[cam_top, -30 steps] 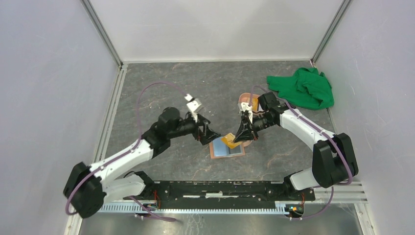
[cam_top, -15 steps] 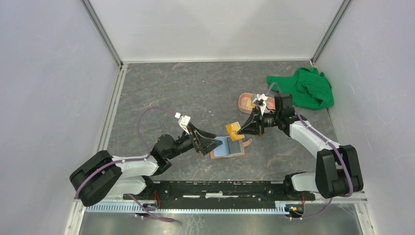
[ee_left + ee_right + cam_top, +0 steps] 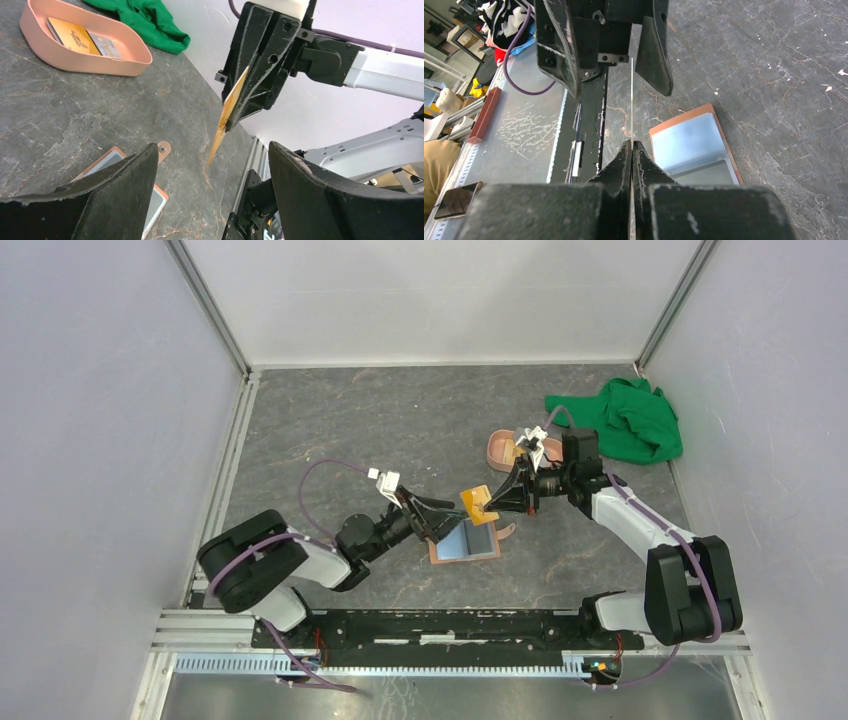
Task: Put the credit cards into the card holder
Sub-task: Insert the credit card into the card holder.
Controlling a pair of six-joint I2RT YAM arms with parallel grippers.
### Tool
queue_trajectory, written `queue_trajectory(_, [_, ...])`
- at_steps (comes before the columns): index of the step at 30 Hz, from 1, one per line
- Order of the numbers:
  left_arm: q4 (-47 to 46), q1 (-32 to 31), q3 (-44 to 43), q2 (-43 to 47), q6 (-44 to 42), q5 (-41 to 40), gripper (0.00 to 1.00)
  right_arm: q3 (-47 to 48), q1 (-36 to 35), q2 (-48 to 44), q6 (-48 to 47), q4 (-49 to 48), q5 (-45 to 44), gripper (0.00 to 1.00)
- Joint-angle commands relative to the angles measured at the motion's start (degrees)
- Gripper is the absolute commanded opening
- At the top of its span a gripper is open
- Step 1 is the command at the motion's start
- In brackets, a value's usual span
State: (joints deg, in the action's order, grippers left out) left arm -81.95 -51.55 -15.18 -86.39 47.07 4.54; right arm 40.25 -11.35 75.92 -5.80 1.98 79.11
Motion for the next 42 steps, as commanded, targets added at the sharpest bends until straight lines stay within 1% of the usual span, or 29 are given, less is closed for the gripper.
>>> queue_trajectory(1, [-13.07,-0.92,-2.65,-5.27,2.44,-0.17,0.86,1.23,-0.07,0.19,0.79,-2.14,1.56,0.0])
queue_trajectory(4, [-15.13,-1.35,-3.44,-7.7,2.86,0.02,0.83,1.32,-0.09,0.38,0.79,-2.07,1.47,0.0])
queue_trajectory(10, [-17.58,-1.76,-5.51,-11.92,4.52,1.23,0.72,1.33,-0.08,0.81,0.88,-2.15,1.48,0.0])
queue_trajectory(21, [-17.6,-2.01,-7.31,-12.73,4.78,2.48,0.57,1.39,-0.08,1.26,1.06,-2.13,1.35,0.0])
queue_trajectory(28, [-17.58,-1.98,-7.29,-12.3,4.44,1.59,0.53,1.32,-0.08,1.43,1.06,-2.14,1.31,0.0])
queue_trajectory(31, [-17.56,-1.97,-7.53,-12.4,4.35,1.61,0.48,1.32,-0.04,1.48,1.06,-2.15,1.31,0.0])
queue_trajectory(37, [-17.61,-1.95,-7.8,-12.55,4.38,1.79,0.45,1.32,-0.08,1.64,1.06,-2.12,1.21,0.0])
queue_trajectory(39, [-17.57,-1.98,-8.05,-12.56,4.35,2.15,0.38,1.32,-0.17,1.73,1.06,-2.14,1.22,0.0])
queue_trajectory(40, [-17.58,-1.98,-8.3,-12.68,4.35,2.48,0.29,1.28,-0.21,1.76,1.06,-2.08,1.22,0.0])
queue_trajectory(41, [-17.59,-1.91,-8.42,-12.81,4.35,2.81,0.23,1.24,-0.21,1.76,1.07,-2.11,1.13,0.0])
queue_trajectory(42, [-17.6,-1.89,-8.62,-12.92,4.41,3.07,0.1,1.24,-0.23,1.66,0.97,-2.11,1.05,0.0])
